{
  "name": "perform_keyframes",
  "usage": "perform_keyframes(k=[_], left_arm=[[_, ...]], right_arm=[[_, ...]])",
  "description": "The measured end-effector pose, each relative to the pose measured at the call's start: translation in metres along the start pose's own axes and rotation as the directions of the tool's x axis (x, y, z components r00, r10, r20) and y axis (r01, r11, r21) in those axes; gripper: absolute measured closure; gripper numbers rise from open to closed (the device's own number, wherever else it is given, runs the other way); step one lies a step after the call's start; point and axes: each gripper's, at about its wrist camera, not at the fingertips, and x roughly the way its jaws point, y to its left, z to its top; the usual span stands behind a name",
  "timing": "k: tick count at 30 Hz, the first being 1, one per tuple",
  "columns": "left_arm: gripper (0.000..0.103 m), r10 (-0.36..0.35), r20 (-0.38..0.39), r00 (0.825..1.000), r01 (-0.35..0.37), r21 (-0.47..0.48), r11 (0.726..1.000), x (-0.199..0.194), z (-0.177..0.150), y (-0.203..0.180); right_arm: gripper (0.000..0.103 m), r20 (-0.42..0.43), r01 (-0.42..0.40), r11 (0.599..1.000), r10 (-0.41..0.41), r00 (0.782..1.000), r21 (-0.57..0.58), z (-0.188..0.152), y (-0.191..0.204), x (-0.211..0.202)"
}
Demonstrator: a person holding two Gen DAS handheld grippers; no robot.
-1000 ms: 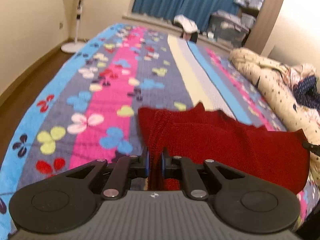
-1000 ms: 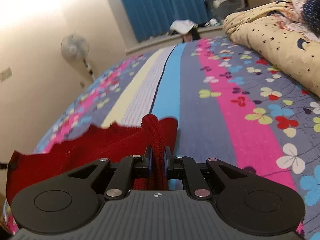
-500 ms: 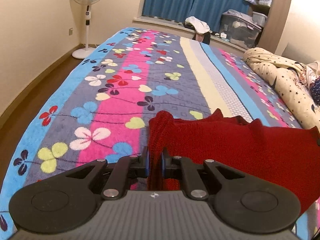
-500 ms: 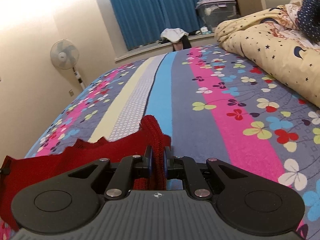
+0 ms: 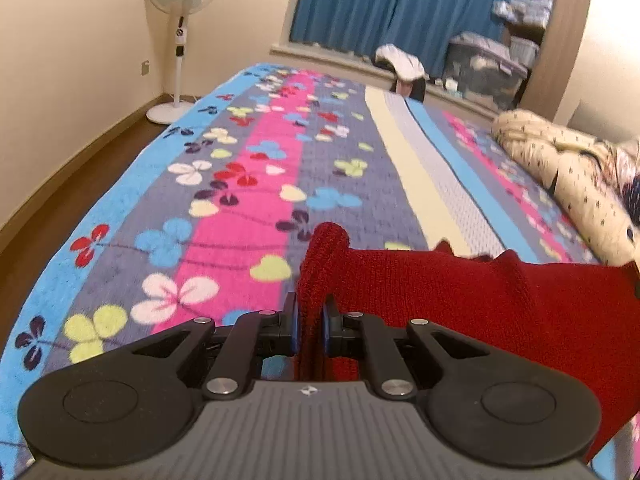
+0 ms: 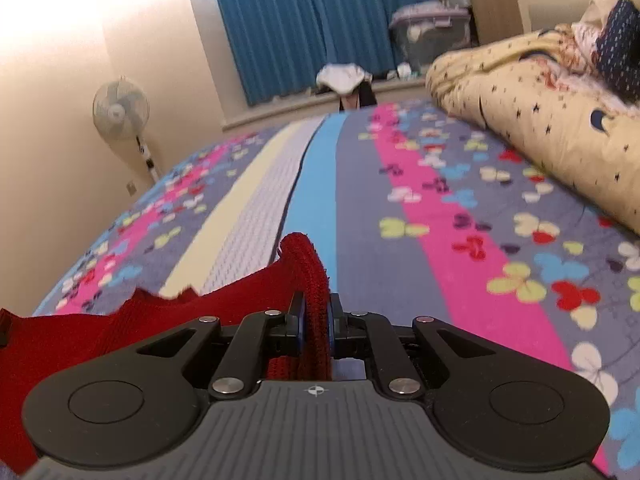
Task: Fold small clothes
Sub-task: 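Fold the held hem up over the body toward the collar with both grippers, release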
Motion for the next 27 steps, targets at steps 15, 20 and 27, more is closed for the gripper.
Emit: perform_keyframes(k=[15,20,27], left_arm=[[0.092,0.000,0.170,0.985,0.015,-0.090,0.996,0.038,0.014,0.008],[0.091,0.074,-0.040,0.996,-0.075,-0.021,0.997,0.086,-0.003,0.006],[0.091,0.065,0.089,0.994,-0.062,-0.028,0.998,0.065,0.005,0.004]], right_arm=[[0.093,0.141,0.064,0.996,-0.055,0.988,-0.059,0.008,0.014,0.029],[0.093,-0.142,0.146,0.987,-0.154,0.978,-0.068,-0.010,0.000,0.092],[0.093,0.016,0.144,0.983,-0.143,0.990,-0.114,-0.003,0.013,0.083]])
